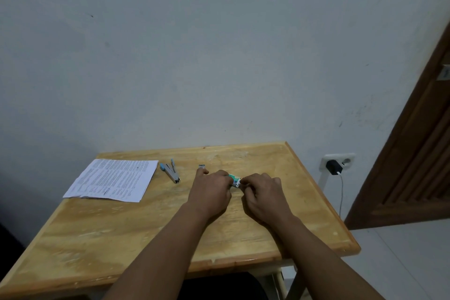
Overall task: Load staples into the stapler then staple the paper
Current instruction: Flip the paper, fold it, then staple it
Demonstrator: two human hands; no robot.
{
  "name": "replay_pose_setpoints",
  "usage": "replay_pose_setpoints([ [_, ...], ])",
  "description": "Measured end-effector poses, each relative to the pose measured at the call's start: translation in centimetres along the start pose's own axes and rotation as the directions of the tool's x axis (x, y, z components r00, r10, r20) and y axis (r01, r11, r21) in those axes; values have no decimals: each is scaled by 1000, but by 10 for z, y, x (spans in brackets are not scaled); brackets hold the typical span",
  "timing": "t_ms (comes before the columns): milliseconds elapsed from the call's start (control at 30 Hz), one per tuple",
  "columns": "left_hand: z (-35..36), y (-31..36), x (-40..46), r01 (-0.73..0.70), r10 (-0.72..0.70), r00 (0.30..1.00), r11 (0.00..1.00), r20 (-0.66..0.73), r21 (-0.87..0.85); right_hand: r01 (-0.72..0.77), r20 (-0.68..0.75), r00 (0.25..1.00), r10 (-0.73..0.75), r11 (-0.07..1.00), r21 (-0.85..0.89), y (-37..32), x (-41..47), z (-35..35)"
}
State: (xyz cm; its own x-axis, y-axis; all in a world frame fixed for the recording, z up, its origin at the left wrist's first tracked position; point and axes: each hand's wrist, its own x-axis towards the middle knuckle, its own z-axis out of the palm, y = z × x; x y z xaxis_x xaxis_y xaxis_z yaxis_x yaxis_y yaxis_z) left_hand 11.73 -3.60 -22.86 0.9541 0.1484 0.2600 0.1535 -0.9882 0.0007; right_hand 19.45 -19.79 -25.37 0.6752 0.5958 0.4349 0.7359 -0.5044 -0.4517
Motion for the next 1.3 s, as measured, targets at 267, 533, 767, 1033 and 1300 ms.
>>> replay_pose_setpoints([
  [267,-6,6,0,37,-36,999,996,23,-86,38,13,999,-39,999,32,-1,-1,-3],
  [533,-11,5,2,55,-53,998,987,18,-149,10,-51,999,-10,1000,9,-1,0,-3],
  [767,-11,1,0,174,-185,958,982,-219,-70,-433,-164,887,432,901,31,2,8,-9],
  [1033,-14,-30,-5,439,-447,891,893,-80,-97,-430,-75,902,425,900,-74,7,12,-8],
  [1300,-5,-39,-8,458,-463,886,872,11,-176,-381,-48,921,388,919,102,6,10,-9],
])
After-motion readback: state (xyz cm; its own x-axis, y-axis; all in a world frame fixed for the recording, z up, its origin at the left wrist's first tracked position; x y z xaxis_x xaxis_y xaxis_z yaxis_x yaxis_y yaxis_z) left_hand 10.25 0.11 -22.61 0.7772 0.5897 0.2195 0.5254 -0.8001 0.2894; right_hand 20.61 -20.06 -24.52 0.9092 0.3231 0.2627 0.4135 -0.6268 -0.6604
